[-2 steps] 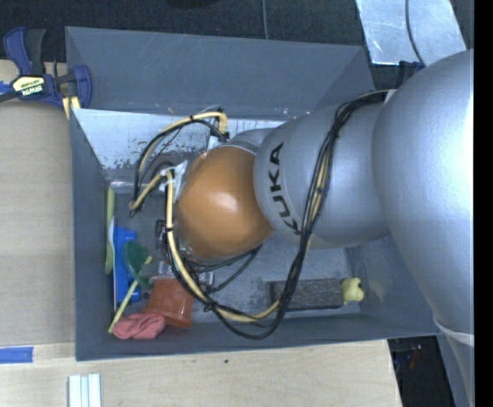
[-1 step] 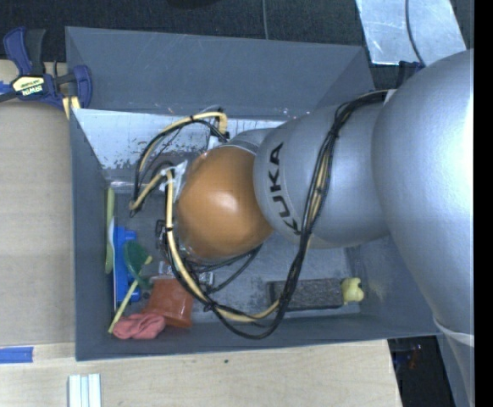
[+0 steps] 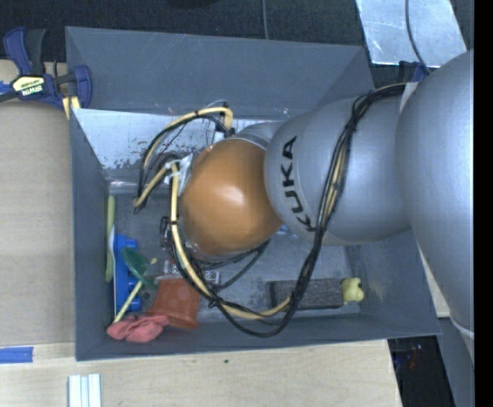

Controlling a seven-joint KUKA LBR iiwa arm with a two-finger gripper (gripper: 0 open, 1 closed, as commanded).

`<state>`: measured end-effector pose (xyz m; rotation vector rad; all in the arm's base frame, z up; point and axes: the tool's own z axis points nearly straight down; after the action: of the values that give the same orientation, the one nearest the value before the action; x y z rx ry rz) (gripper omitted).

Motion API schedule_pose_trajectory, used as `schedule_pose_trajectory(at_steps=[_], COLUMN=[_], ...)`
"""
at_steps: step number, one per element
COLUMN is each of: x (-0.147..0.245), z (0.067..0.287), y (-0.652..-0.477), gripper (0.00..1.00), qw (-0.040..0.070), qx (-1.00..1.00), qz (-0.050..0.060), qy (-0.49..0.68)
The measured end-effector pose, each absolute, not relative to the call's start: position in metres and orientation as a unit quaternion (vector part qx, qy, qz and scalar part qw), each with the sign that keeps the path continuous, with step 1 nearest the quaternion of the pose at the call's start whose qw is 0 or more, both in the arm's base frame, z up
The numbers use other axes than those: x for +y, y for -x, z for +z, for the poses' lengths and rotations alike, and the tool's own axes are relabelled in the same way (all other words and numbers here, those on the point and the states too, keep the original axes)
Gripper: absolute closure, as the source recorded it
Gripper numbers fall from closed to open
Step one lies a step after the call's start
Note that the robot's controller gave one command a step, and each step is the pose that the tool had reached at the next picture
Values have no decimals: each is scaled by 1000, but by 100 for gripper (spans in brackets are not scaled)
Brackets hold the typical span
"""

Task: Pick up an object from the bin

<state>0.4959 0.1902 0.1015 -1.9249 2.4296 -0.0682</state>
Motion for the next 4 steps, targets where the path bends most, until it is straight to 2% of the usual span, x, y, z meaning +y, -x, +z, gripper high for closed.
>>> schedule_pose_trajectory(at_steps=[1, 3, 4], x=[192, 192, 192], z=[131, 140, 168], y=[-497, -497, -495], gripper=[100, 100, 100], qw=[26, 27, 22], qx=[784, 785, 785], qz=[-22, -21, -19], qy=[620, 619, 619])
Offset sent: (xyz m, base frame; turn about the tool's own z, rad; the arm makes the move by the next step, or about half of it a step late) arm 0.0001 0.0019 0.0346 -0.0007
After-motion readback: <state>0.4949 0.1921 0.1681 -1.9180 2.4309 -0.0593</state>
